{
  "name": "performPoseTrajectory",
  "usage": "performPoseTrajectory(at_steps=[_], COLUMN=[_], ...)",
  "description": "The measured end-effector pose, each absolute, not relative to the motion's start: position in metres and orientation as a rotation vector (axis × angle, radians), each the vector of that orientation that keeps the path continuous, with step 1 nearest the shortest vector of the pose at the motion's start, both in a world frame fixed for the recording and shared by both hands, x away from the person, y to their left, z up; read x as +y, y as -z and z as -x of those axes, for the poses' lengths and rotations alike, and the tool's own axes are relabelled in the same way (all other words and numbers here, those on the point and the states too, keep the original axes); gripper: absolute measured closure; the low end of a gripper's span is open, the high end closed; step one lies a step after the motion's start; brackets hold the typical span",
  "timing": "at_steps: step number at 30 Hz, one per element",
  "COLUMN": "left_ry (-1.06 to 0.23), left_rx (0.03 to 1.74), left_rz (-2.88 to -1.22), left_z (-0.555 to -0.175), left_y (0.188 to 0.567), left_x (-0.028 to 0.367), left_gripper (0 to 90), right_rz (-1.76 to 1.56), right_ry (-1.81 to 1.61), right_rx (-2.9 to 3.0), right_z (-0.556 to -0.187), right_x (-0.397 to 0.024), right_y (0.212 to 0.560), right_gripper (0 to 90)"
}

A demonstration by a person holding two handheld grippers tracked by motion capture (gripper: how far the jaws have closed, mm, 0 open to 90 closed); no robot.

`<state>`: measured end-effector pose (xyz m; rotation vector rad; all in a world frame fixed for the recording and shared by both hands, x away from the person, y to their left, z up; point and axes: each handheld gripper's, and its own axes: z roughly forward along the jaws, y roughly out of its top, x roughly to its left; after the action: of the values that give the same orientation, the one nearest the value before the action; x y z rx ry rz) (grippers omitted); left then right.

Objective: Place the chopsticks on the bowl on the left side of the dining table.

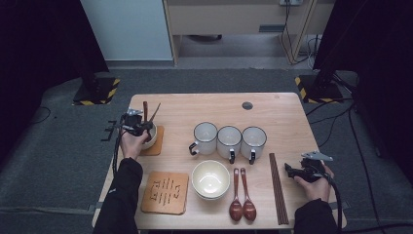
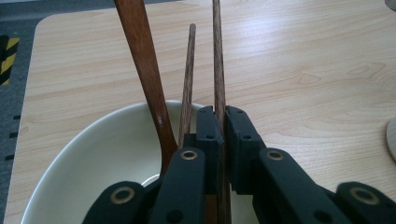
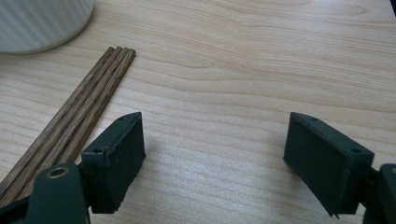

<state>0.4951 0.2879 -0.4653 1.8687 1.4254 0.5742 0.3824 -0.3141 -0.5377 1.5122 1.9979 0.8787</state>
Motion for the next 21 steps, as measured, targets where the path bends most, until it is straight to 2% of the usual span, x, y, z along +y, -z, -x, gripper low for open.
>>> performPoseTrajectory(at_steps=[21], left_ry=[-0.564], left_rx=[1.434], left_rz=[-1.897], left_z=[-0.4924], left_y=[0.4634], left_x=[0.2888], left_gripper=[79.1], right_rz=[-1.512], right_ry=[-0.879], right_rx=[1.998], right_z=[-0.3824], right_x=[-0.3141], right_y=[0.5377], right_gripper=[20.1])
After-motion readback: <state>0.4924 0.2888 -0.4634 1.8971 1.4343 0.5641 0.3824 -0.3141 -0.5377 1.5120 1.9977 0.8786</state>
